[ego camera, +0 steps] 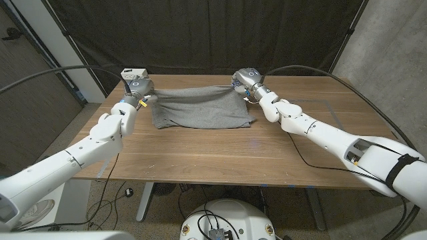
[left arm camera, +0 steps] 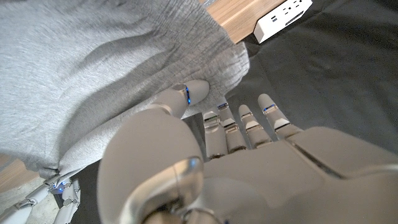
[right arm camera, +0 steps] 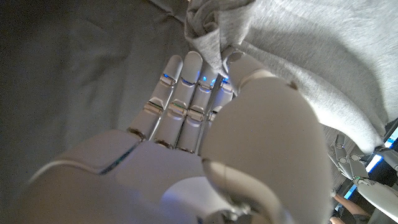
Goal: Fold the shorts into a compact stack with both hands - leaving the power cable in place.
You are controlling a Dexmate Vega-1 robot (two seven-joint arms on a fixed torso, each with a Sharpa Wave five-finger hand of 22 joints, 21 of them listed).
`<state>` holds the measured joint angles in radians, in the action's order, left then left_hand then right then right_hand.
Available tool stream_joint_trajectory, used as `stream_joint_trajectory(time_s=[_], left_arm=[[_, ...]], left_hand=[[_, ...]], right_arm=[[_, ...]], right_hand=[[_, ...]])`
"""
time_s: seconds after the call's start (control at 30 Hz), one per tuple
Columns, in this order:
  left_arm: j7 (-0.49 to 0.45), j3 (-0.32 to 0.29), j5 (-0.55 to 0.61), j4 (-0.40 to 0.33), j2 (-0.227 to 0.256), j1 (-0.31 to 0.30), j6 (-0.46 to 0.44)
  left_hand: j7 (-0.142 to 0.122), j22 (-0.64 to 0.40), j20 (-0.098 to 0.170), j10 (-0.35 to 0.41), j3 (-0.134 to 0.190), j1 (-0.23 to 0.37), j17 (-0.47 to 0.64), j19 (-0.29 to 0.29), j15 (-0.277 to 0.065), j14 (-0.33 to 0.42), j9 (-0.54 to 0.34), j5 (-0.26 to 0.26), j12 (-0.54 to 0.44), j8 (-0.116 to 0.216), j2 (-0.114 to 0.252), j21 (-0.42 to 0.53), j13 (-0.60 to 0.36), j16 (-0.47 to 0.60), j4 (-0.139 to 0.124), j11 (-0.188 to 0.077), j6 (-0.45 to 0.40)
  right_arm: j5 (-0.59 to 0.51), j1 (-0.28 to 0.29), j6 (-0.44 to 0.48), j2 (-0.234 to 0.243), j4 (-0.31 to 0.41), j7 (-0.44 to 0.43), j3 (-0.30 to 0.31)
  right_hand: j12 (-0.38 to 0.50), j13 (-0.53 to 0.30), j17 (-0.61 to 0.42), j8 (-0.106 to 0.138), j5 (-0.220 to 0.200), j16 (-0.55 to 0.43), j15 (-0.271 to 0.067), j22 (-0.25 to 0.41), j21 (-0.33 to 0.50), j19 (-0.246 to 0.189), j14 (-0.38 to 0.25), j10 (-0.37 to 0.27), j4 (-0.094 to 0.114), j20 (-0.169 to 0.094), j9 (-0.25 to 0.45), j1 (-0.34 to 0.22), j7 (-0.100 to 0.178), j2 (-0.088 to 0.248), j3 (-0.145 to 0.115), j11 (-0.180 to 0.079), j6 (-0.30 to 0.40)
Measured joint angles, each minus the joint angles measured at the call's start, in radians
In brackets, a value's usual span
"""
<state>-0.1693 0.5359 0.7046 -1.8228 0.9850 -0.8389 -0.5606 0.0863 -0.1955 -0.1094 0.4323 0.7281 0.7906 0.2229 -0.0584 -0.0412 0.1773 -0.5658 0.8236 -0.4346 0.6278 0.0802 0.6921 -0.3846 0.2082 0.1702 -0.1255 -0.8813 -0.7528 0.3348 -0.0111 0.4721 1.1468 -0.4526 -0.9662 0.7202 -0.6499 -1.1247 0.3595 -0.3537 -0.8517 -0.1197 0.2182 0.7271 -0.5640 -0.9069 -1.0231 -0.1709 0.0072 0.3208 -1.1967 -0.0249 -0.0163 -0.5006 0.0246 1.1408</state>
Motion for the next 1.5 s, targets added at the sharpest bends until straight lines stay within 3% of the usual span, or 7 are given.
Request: stream_joint_trajectory(time_s=[0.17, 0.43, 0.73, 0.83, 0.97, 1.1, 1.5], left_arm=[[-0.006, 0.017, 0.004, 0.022, -0.012, 0.016, -0.005], [-0.033, 0.062, 0.033, 0.074, -0.046, 0.050, -0.028], [-0.074, 0.109, 0.058, 0.146, -0.103, 0.088, -0.057], [-0.085, 0.125, 0.059, 0.176, -0.124, 0.105, -0.064], [-0.091, 0.141, 0.059, 0.205, -0.145, 0.122, -0.078], [-0.089, 0.170, 0.058, 0.245, -0.174, 0.155, -0.089], [-0.048, 0.253, 0.082, 0.324, -0.230, 0.231, -0.168]], left_hand=[[-0.011, 0.000, -0.003, 0.000, -0.029, 0.013, 0.000, 0.003, 0.000, 0.000, 0.020, 0.000, 0.000, 0.000, 0.013, 0.000, 0.000, 0.004, 0.000, 0.000, 0.012], [-0.004, 0.000, -0.030, 0.011, -0.087, 0.064, -0.009, 0.030, 0.005, 0.028, 0.107, -0.342, -0.018, 0.000, 0.066, 0.019, 0.004, 0.030, 0.027, 0.004, 0.067], [-0.019, 0.000, -0.035, 0.042, -0.104, 0.077, -0.016, 0.043, 0.004, 0.051, 0.157, -0.437, -0.024, -0.018, 0.084, 0.029, 0.004, 0.044, 0.043, -0.001, 0.066], [-0.028, 0.000, -0.035, 0.056, -0.113, 0.088, -0.017, 0.043, 0.004, 0.051, 0.177, -0.470, -0.024, -0.051, 0.095, 0.033, 0.003, 0.051, 0.039, 0.002, 0.077], [-0.015, -0.001, -0.040, 0.035, -0.156, 0.085, -0.001, 0.037, 0.003, 0.051, 0.221, -0.515, -0.013, -0.125, 0.126, 0.037, 0.002, 0.066, -0.051, 0.023, 0.142], [-0.017, -0.003, -0.052, -0.018, -0.125, 0.075, 0.015, 0.026, 0.002, 0.020, 0.262, -0.541, 0.023, -0.198, 0.137, 0.041, 0.005, 0.074, -0.103, 0.044, 0.218], [-0.122, -0.002, -0.049, -0.099, -0.091, 0.084, 0.031, 0.006, 0.002, -0.003, 0.331, -0.588, 0.091, -0.363, 0.128, 0.055, 0.035, 0.089, -0.137, 0.063, 0.451]], right_arm=[[0.005, -0.015, -0.003, -0.011, -0.029, 0.000, -0.019], [0.008, -0.032, -0.008, -0.023, -0.060, -0.005, -0.046], [0.009, -0.046, -0.010, -0.030, -0.080, -0.008, -0.069], [0.008, -0.049, -0.010, -0.031, -0.082, -0.008, -0.075], [0.006, -0.052, -0.007, -0.031, -0.081, 0.000, -0.082], [0.005, -0.052, 0.010, -0.029, -0.073, 0.028, -0.086], [-0.001, -0.050, 0.072, -0.007, -0.013, 0.123, -0.091]], right_hand=[[-0.011, 0.010, 0.009, -0.005, 0.014, 0.000, 0.000, 0.000, 0.009, 0.001, 0.004, 0.005, 0.001, -0.001, -0.006, -0.010, 0.007, 0.010, 0.016, -0.005, -0.007], [-0.037, 0.048, 0.029, -0.023, 0.053, 0.000, 0.000, -0.005, 0.024, 0.005, 0.004, 0.011, -0.001, -0.005, -0.015, -0.020, 0.020, 0.020, 0.032, -0.011, -0.027], [-0.059, 0.078, 0.047, -0.031, 0.102, 0.000, 0.000, -0.011, 0.037, 0.009, 0.007, 0.011, -0.001, -0.009, -0.026, -0.038, 0.020, 0.030, 0.040, -0.011, -0.027], [-0.067, 0.089, 0.060, -0.042, 0.118, 0.009, 0.000, -0.014, 0.040, 0.010, 0.008, 0.011, 0.002, -0.011, -0.031, -0.046, 0.024, 0.038, 0.045, -0.011, -0.036], [-0.080, 0.106, 0.082, -0.058, 0.135, 0.020, 0.002, -0.014, 0.047, 0.014, 0.009, 0.014, 0.006, -0.014, -0.039, -0.050, 0.033, 0.042, 0.049, -0.014, -0.051], [-0.111, 0.138, 0.112, -0.090, 0.151, 0.053, 0.002, -0.019, 0.055, 0.032, 0.028, 0.036, 0.006, -0.011, -0.058, -0.063, 0.045, 0.055, 0.050, -0.025, -0.081], [-0.283, 0.246, 0.321, -0.182, 0.165, 0.312, 0.029, -0.032, 0.082, 0.094, 0.125, 0.250, 0.040, 0.010, -0.118, 0.035, 0.105, 0.082, -0.032, -0.065, -0.292]])
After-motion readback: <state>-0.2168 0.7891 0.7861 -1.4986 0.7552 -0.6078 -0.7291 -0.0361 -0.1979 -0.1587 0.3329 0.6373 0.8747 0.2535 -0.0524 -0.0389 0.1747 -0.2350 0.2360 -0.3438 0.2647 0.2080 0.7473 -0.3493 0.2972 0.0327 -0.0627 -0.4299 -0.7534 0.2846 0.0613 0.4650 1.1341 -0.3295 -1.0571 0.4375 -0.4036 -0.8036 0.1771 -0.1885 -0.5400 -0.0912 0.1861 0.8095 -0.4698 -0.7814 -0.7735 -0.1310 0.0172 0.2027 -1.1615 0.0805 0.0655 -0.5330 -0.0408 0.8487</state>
